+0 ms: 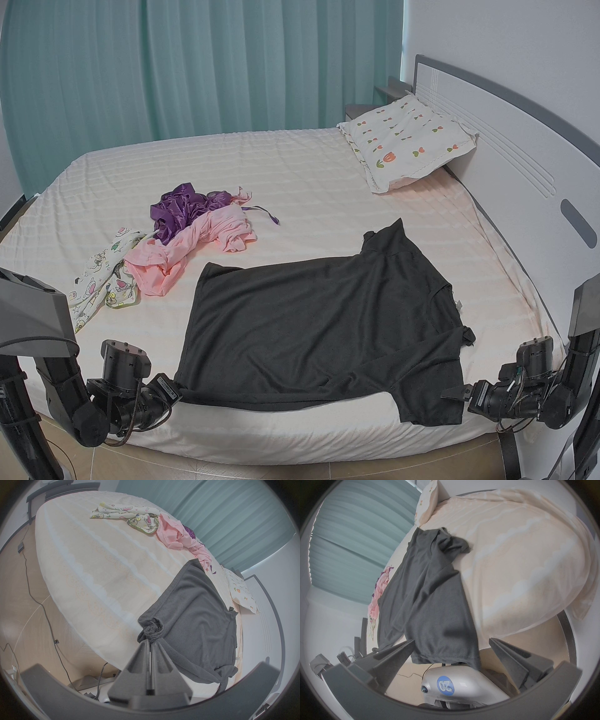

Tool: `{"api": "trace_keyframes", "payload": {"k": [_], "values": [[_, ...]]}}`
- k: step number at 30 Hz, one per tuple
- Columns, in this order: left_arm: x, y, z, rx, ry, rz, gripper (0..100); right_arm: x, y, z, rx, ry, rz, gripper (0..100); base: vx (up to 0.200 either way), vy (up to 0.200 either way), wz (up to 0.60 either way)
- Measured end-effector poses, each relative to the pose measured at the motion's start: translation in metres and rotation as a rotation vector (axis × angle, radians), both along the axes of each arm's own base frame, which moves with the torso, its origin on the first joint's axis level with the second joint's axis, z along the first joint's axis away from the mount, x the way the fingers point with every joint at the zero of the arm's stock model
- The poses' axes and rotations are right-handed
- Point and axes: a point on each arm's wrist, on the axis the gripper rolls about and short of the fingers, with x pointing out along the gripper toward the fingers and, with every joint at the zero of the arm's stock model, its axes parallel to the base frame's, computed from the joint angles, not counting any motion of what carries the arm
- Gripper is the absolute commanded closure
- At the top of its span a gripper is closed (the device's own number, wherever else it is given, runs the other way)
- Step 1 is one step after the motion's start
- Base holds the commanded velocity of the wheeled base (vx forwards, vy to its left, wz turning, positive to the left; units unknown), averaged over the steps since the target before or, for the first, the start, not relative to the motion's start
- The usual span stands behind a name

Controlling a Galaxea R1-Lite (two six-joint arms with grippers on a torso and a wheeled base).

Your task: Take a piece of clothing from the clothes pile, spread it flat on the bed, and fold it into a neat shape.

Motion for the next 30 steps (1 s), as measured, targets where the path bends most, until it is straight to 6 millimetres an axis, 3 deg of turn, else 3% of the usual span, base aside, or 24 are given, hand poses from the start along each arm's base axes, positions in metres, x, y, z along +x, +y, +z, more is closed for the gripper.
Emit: {"api": "trace_keyframes", "payload": {"k": [20,21,30], "values": [[0.000,0.000,0.000,-0.001,-0.001,0.000,100,0.004,0.013,-0.014,-0.018,-0.005,0.076,0,0.000,0.000,0.00],[0.000,0.000,0.000,0.000,-0.002,0.000,100,0.003,0.013,-0.015,-0.019,0.000,0.077,100,0.000,0.000,0.00],[0.000,0.000,0.000,0.000,-0.003,0.001,100,0.000,0.012,-0.020,-0.029,0.048,0.074,100,0.000,0.000,0.00]]}}
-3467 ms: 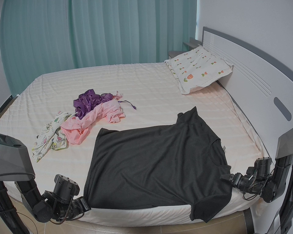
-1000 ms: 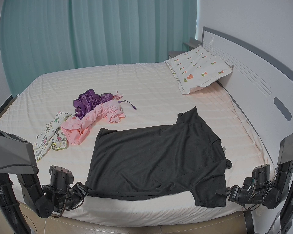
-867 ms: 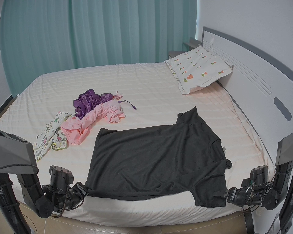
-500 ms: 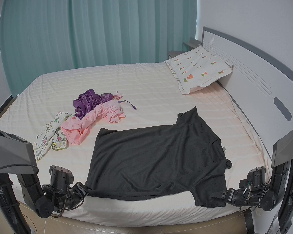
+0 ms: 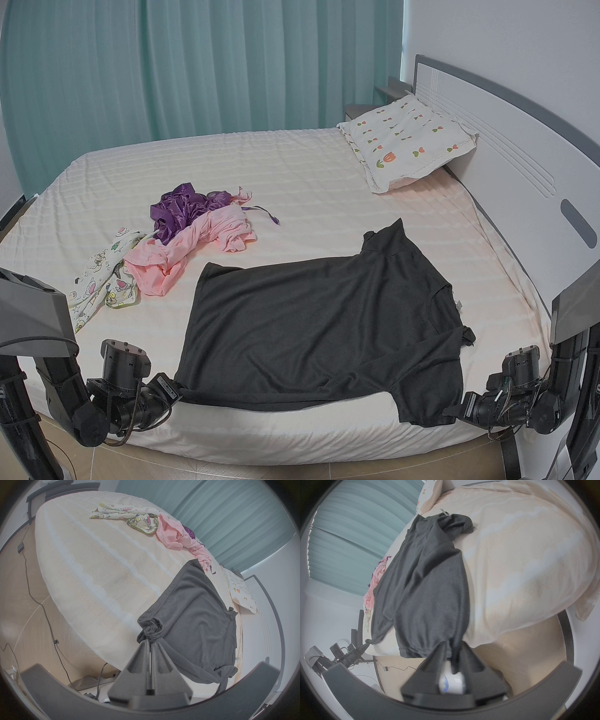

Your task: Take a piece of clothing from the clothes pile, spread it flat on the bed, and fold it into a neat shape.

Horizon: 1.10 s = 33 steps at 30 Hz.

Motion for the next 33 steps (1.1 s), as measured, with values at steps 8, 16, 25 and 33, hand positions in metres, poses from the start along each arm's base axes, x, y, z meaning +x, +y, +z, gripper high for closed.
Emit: {"api": "trace_keyframes", "payload": {"k": [8,16,25,33], "values": [[-0.001,0.000,0.000,0.003,0.000,-0.001,100,-0.009,-0.006,0.004,-0.027,0.067,-0.003,100,0.000,0.000,0.00],[-0.006,0.001,0.008,0.004,-0.024,-0.006,100,-0.021,-0.017,0.019,-0.052,0.106,-0.020,100,0.000,0.000,0.00],[-0.013,0.001,0.018,0.006,-0.060,-0.020,100,-0.036,-0.021,0.032,-0.060,0.148,-0.014,100,0.000,0.000,0.00],[-0.019,0.002,0.023,0.025,-0.073,-0.041,100,-0.054,-0.016,0.044,-0.074,0.185,0.040,100,0.000,0.000,0.00]]}}
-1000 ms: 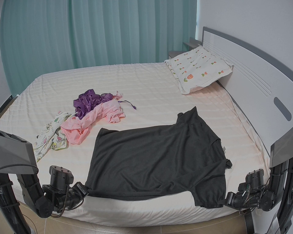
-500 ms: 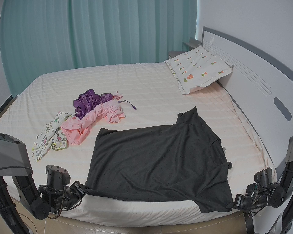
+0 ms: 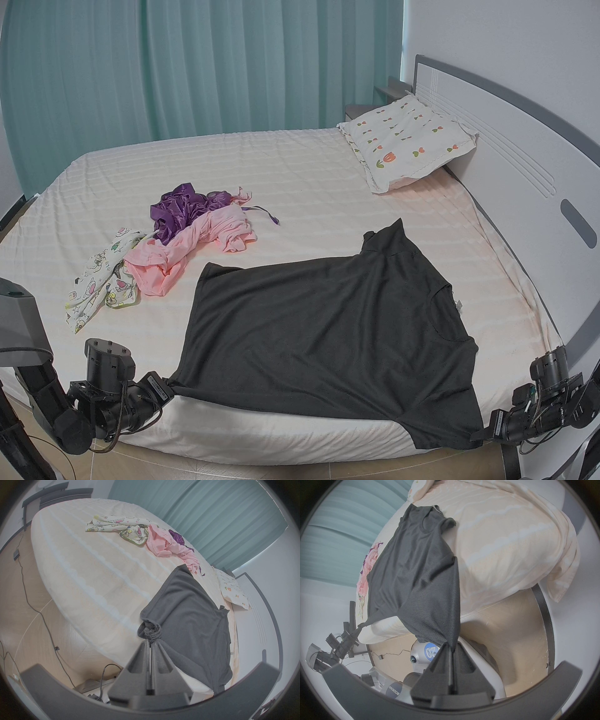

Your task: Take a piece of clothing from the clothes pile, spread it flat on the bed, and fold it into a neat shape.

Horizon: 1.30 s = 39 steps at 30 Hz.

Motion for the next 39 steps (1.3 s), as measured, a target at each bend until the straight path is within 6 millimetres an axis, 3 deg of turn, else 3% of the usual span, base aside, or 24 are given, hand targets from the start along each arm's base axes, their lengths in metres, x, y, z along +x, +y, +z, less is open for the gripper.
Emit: {"api": "trace_keyframes", "payload": {"k": [17,39], "values": [[-0.030,-0.001,0.000,0.053,0.069,-0.026,100,-0.032,0.009,0.029,0.009,-0.065,0.095,100,0.000,0.000,0.00],[-0.049,0.000,0.002,0.081,0.180,-0.039,100,-0.038,0.009,0.041,0.023,-0.179,0.112,100,0.000,0.000,0.00]]}}
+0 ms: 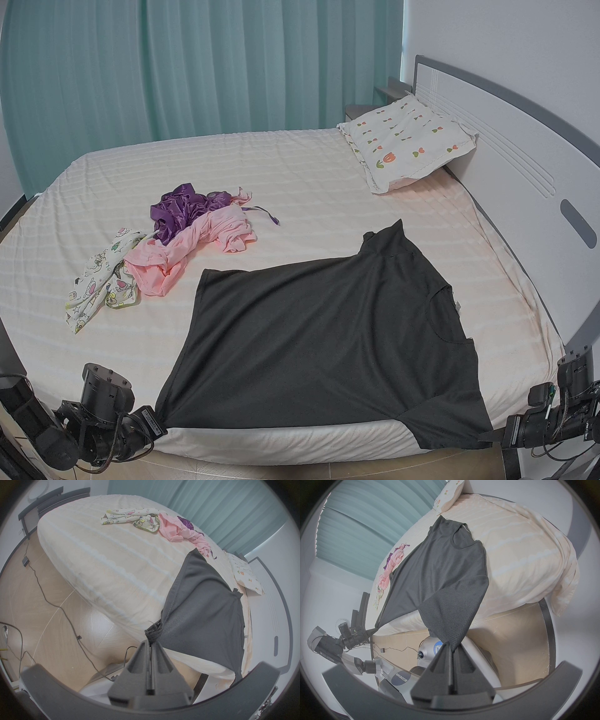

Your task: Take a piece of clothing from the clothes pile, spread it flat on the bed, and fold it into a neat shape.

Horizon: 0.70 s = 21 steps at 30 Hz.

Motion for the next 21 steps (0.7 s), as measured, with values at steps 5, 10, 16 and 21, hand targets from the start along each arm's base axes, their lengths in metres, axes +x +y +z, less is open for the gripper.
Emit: {"api": "trace_keyframes", "payload": {"k": [5,10,16,21], "values": [[-0.005,-0.001,0.000,0.001,0.030,-0.008,100,-0.001,0.000,0.001,0.002,-0.008,0.001,100,0.000,0.000,0.00],[-0.004,-0.002,0.001,0.000,0.017,-0.012,100,0.000,0.000,0.003,0.007,-0.027,-0.001,100,0.000,0.000,0.00],[0.005,-0.003,0.006,-0.011,-0.023,0.003,100,0.013,0.002,0.018,0.030,-0.105,-0.010,100,0.000,0.000,0.00],[0.018,-0.005,0.014,-0.039,-0.080,0.029,100,0.028,0.004,0.036,0.052,-0.191,-0.022,100,0.000,0.000,0.00]]}}
